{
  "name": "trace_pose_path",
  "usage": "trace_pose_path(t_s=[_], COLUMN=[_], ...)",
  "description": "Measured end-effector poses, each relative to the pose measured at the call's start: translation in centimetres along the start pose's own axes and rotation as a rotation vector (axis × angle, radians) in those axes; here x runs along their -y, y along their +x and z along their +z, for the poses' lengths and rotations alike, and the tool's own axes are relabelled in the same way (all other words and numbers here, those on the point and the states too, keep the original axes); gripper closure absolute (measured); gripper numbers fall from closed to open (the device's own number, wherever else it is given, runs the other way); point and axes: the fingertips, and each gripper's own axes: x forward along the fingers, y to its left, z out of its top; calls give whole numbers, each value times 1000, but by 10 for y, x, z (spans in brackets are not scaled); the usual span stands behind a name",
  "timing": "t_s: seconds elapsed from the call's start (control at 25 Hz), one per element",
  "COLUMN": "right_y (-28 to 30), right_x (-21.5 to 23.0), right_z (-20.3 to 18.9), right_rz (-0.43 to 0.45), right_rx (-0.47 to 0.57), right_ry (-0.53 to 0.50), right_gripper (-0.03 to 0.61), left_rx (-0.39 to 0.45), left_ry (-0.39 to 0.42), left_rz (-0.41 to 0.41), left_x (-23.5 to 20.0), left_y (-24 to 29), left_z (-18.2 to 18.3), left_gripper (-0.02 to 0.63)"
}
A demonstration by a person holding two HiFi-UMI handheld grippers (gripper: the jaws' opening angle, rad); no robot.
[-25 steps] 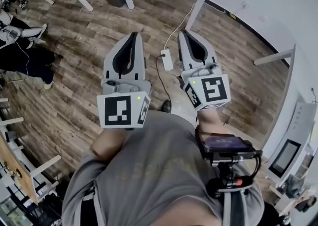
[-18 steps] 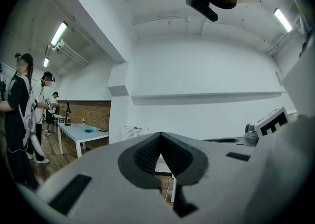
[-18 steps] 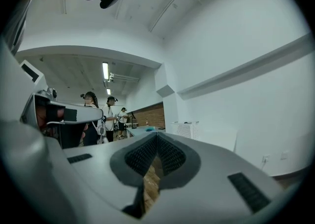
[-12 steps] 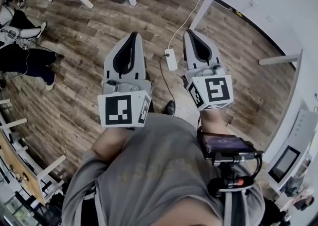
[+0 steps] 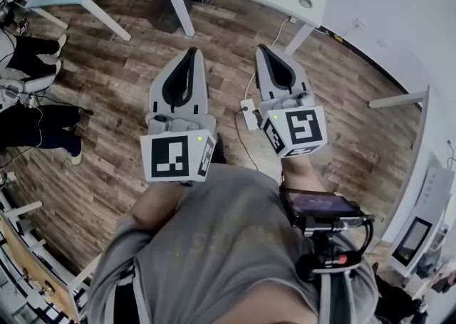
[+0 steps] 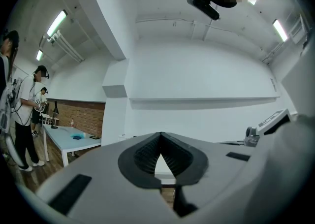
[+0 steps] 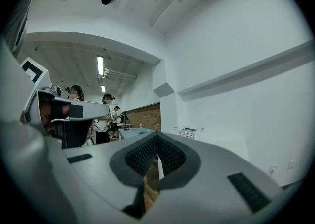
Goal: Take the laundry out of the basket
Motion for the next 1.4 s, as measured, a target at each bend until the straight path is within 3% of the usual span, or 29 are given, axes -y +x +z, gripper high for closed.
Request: trace_pose_path(t_s=[0.36, 0.76, 1.04, 1.4], right_y=[75, 110, 152, 233], right_x=[-17, -6, 19, 78], right_z=[11, 8, -13, -18], right_rz=[-24, -33, -39, -35], right_rx=[26, -4, -21, -34], right_ry=[-15, -19, 17, 45], right_gripper=[571, 571, 571, 571], left_rx=[20, 0, -47, -84], left_ry=[-4, -43, -35, -20], left_rz=[-44, -43, -35, -38], left_x=[-64, -88, -108, -126], left_y=[38, 70, 117, 213], left_z=[1, -12, -33, -43], left_gripper=[606, 606, 606, 606])
